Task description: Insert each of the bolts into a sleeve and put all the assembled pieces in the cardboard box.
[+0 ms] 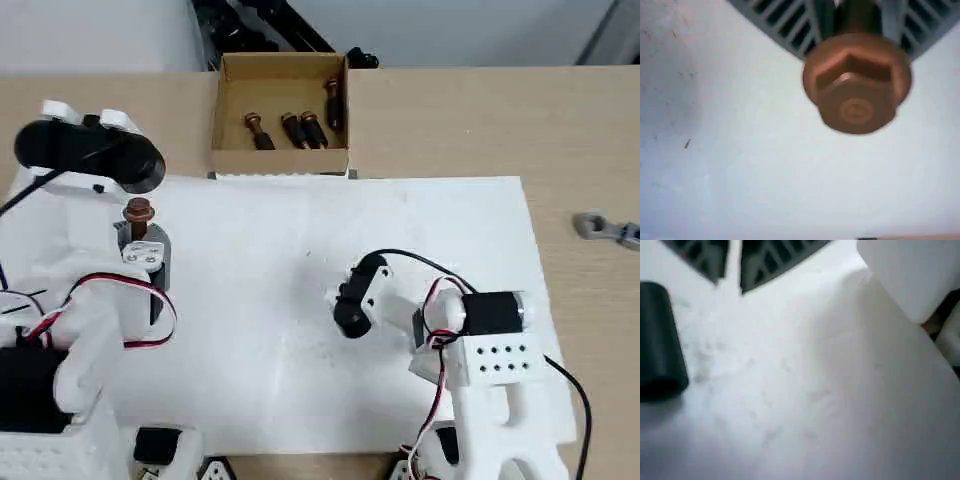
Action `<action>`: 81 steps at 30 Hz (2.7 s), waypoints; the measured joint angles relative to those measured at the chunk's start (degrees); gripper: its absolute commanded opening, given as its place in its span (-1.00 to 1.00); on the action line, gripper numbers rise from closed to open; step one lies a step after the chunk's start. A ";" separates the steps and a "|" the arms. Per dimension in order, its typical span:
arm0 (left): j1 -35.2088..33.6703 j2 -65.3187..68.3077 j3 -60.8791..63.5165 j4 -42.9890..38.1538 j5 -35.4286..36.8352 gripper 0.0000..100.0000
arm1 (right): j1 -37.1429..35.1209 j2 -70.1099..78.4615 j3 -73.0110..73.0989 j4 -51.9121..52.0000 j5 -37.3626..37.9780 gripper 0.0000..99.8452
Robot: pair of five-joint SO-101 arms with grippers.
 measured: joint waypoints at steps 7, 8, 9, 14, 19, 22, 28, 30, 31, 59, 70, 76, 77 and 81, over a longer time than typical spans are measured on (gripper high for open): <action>0.00 0.00 0.00 0.00 0.00 -0.99 | 5.80 0.00 0.26 0.00 2.20 -0.79; 0.00 0.00 0.18 0.00 0.00 -0.99 | 5.80 0.00 0.88 0.00 3.08 -0.79; 0.00 0.00 0.35 0.00 0.00 -0.99 | 5.89 0.00 1.49 0.00 3.87 -0.79; -0.18 0.00 0.53 0.00 -0.09 -0.99 | 6.07 0.00 3.60 0.00 6.86 -0.79; -0.35 0.00 3.78 0.00 -0.09 -0.99 | 6.07 0.00 5.89 -3.25 9.49 -0.79; -0.35 0.00 4.75 0.00 0.62 -0.99 | 6.07 0.00 7.47 -6.59 11.08 -0.79; -0.35 0.00 4.92 0.00 1.05 -0.99 | 6.07 0.00 7.74 -11.25 13.71 -0.79; -0.35 0.00 4.92 0.00 1.05 -0.99 | 6.07 0.00 7.74 -12.22 14.33 -0.79; -0.35 0.00 4.92 0.00 1.05 -0.99 | 6.07 0.00 7.91 -12.48 14.51 -0.77; -0.35 0.00 4.92 0.00 1.05 -0.99 | 6.15 -0.97 25.32 -28.57 15.74 -0.92; -0.35 0.00 4.92 0.00 1.05 -0.99 | 6.33 -1.32 25.32 -29.27 15.82 -1.00; -0.35 0.00 4.92 0.00 1.05 -0.99 | 6.33 -1.05 23.91 -28.40 13.98 -1.00; -0.35 0.00 4.92 0.00 1.05 -0.99 | 6.33 -0.26 22.95 -27.78 12.92 -1.00; -0.35 0.00 4.92 0.00 1.05 -0.99 | 6.15 -0.26 18.02 -23.65 9.76 -1.00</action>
